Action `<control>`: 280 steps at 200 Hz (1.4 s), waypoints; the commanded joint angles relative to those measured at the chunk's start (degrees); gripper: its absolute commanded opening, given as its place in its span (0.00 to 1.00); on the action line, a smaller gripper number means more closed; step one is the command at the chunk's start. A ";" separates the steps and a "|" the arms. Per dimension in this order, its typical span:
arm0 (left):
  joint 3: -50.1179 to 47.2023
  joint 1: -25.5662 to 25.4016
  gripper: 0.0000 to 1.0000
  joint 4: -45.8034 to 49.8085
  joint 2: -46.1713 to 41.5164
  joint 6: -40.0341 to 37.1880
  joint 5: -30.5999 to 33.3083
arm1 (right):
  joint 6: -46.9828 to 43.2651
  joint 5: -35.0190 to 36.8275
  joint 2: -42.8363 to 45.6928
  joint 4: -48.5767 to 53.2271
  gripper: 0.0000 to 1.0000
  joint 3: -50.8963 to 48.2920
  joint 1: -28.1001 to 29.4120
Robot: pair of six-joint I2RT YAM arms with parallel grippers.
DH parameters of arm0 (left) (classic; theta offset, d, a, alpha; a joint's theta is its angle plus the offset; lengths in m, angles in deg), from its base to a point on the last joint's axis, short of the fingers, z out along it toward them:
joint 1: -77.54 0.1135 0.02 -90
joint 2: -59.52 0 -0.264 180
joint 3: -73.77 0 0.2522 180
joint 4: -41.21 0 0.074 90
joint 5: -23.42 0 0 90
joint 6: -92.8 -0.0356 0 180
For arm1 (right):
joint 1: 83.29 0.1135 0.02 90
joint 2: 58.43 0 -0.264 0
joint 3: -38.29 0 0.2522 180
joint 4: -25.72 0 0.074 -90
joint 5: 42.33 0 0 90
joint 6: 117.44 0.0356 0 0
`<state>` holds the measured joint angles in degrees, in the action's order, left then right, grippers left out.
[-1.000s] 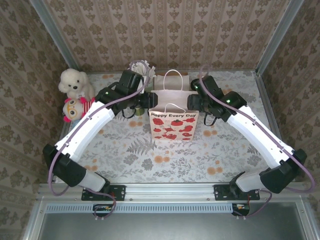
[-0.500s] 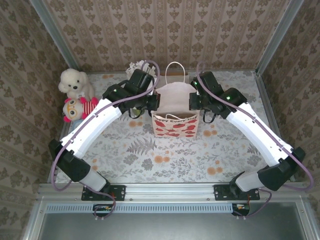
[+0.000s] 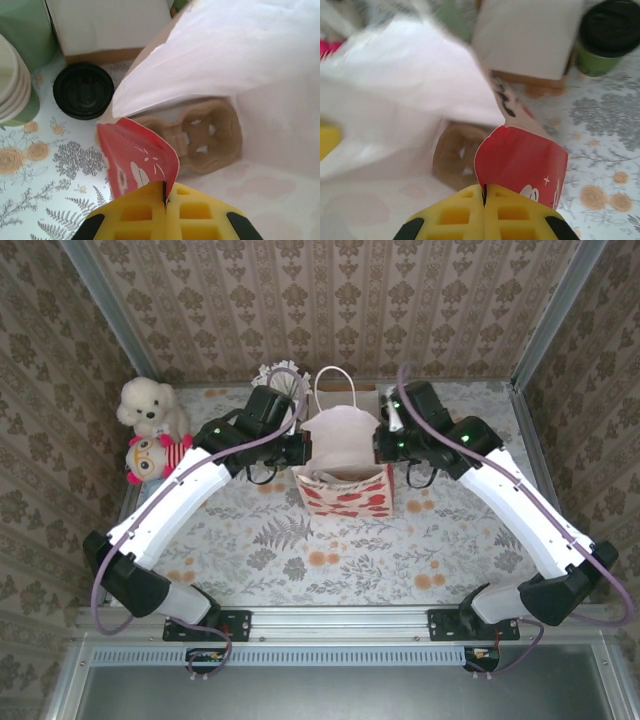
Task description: Pack the takeout coffee
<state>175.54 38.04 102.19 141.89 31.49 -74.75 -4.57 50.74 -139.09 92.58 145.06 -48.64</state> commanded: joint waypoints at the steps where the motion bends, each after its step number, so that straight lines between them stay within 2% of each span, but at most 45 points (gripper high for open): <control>1: -0.30 -0.49 0.07 -6.05 -1.80 1.22 -10.26 | -1.81 6.99 -0.91 2.78 0.00 0.79 -1.35; 7: 3.10 -1.49 0.00 -1.16 0.34 -0.04 -8.65 | 0.81 4.42 0.10 2.41 0.00 -1.04 -5.51; 13: 6.59 -2.24 0.00 4.17 1.72 -0.86 -2.56 | 3.70 -0.79 0.58 1.08 0.00 -2.54 -8.32; 20: 7.36 -2.17 0.00 7.76 1.80 -0.35 5.58 | 5.01 -6.84 3.41 -2.85 0.00 -4.37 -7.94; 25: 5.98 -1.42 0.00 7.45 0.92 0.99 8.39 | 5.16 -9.92 4.29 -6.30 0.00 -5.26 -5.91; 30: 3.63 -0.39 0.00 4.37 -0.28 1.87 6.67 | 3.91 -11.32 4.68 -8.70 0.00 -5.86 -3.26; 34: 1.65 0.20 0.00 1.39 -1.05 2.20 1.54 | 2.19 -11.07 4.58 -9.16 0.00 -5.50 -1.25; 39: 0.30 0.15 0.00 -3.09 -1.09 2.59 -4.86 | 0.59 -8.66 4.11 -7.60 0.00 -4.16 0.35; 45: 1.84 -0.66 0.00 -2.70 0.28 2.27 -8.91 | 0.41 -4.26 3.53 -4.81 0.00 -2.73 0.37; 50: 5.08 -1.62 0.00 1.46 1.81 0.53 -8.45 | 0.94 -0.67 3.60 -3.12 0.00 -2.67 -0.88; 55: 8.42 -2.32 0.00 6.74 2.99 -0.95 -3.74 | 1.97 0.32 4.08 -2.59 0.00 -3.65 -3.13; 62: 9.74 -2.37 0.00 10.51 2.64 -0.96 4.32 | 3.86 -2.71 5.64 -3.67 0.00 -6.26 -6.65; 66: 8.61 -1.83 0.00 9.88 1.61 -0.49 6.14 | 4.51 -5.90 6.55 -5.13 0.00 -7.85 -8.27; 71: 5.92 -0.41 0.00 6.90 -0.23 -0.11 3.06 | 4.98 -9.91 7.49 -6.97 0.00 -9.74 -9.19; 78: 2.25 1.22 0.00 1.40 -1.94 0.60 -5.65 | 4.74 -14.62 8.05 -8.78 0.00 -10.51 -8.98; 86: 1.67 1.75 0.00 0.41 -1.88 0.82 -11.36 | 3.65 -18.37 7.55 -8.62 0.04 -10.21 -7.95; 97: 4.46 1.12 0.00 6.13 -0.46 -1.33 -8.78 | 1.87 -17.77 6.58 -5.62 0.10 -9.04 -7.15; 107: 4.93 1.52 0.00 8.48 -0.47 -2.70 -6.24 | -0.29 -17.55 6.57 -3.94 0.24 -9.32 -7.90; 123: 3.68 3.57 0.00 7.94 -1.61 -5.51 -10.68 | -6.32 -19.26 6.71 -1.11 0.50 -8.46 -10.91; 134: 4.12 4.15 0.00 9.57 -1.82 -8.06 -11.33 | -12.21 -16.25 5.87 2.10 0.61 -6.09 -11.96; 153: 4.01 4.60 0.00 10.81 -1.86 -11.26 -11.64 | -22.79 -12.07 4.00 3.45 0.70 -3.73 -11.93; 164: 3.48 4.87 0.01 10.04 -1.49 -11.59 -12.15 | -27.96 -14.20 2.42 2.36 0.73 -3.63 -11.92; 181: 3.28 4.88 0.04 9.34 -0.62 -11.60 -12.77 | -34.14 -19.57 -2.24 3.41 0.83 -1.70 -11.89; 198: 2.67 4.94 0.05 8.79 -0.62 -11.64 -12.03 | -37.19 -20.02 -6.35 6.86 0.87 0.84 -11.71; 222: 1.32 5.79 0.07 7.58 -1.12 -11.57 -12.52 | -39.94 -21.38 -9.11 8.61 0.86 1.50 -11.27; 246: 1.29 6.63 0.09 7.56 -0.62 -11.21 -13.10 | -41.02 -25.69 -9.61 9.29 0.79 1.36 -11.01; 263: 1.45 6.72 0.12 7.19 -0.50 -11.28 -13.81 | -40.19 -25.97 -8.28 7.15 0.66 -0.33 -10.67; 280: 1.62 7.23 0.15 6.10 -0.73 -11.20 -16.05 | -38.65 -22.97 -6.36 4.44 0.41 -1.84 -9.72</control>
<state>177.15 44.66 110.49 142.08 21.09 -87.05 -43.19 27.53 -148.51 98.37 144.63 -59.52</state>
